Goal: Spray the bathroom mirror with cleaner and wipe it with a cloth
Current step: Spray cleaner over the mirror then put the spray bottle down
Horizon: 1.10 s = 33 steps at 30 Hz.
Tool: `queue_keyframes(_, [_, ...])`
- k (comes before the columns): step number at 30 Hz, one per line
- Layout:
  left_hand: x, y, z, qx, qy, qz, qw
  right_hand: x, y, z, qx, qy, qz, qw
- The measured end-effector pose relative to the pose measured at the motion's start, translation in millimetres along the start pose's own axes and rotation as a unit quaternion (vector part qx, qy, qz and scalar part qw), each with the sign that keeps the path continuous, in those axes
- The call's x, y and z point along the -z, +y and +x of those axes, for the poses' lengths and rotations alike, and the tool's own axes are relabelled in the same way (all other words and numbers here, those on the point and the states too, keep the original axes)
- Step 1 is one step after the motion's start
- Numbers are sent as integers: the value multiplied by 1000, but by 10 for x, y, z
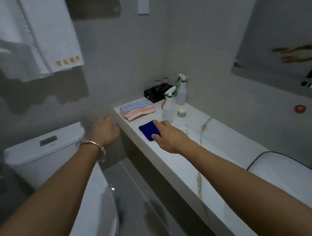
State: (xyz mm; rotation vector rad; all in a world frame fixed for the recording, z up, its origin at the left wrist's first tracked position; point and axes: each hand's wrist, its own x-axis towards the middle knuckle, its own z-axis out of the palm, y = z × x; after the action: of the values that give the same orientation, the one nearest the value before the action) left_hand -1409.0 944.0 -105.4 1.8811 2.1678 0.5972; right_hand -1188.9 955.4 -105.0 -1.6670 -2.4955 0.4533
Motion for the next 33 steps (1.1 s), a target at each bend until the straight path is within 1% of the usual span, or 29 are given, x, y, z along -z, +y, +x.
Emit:
queue_keyframes(3, [-299,386,378,-29,-42,-34,998,128,351,66,-67,14,-10,998])
queue_keyframes(5, [-569,696,646,-85,-49,-27,995,259,679,103,-116,28,-12,993])
queue_keyframes(8, [-912,1158,953,-190,-73,1,979,398,1191,180,-181,45,-11,982])
queue_keyframes(11, [-1143,1466,1225,-240,-87,17,967,464,1596,358,-219,56,-1,974])
queue_keyframes(15, [-1251,1577,1724,-234,-99,19,967,537,1911,758,-218,55,27,974])
queue_keyframes(19, [-1312,1520,2206,-204,-90,0,975,593,2065,1236,-188,64,40,979])
queue_keyframes(21, [-1385,1462,2373,-194,-106,11,975,560,2087,1433,-181,50,51,981])
queue_keyframes(24, [-1511,1402,2690,-182,-111,23,977,478,2139,1763,-164,38,53,984])
queue_keyframes(28, [-1731,1310,3154,-193,-131,47,971,357,2229,2156,-169,16,58,984])
queue_keyframes(31, [-1890,1224,3574,-183,-162,30,969,349,2317,2410,-204,9,64,977])
queue_keyframes(33, [-1969,1206,3864,-188,-167,13,968,373,2386,2586,-222,5,55,973])
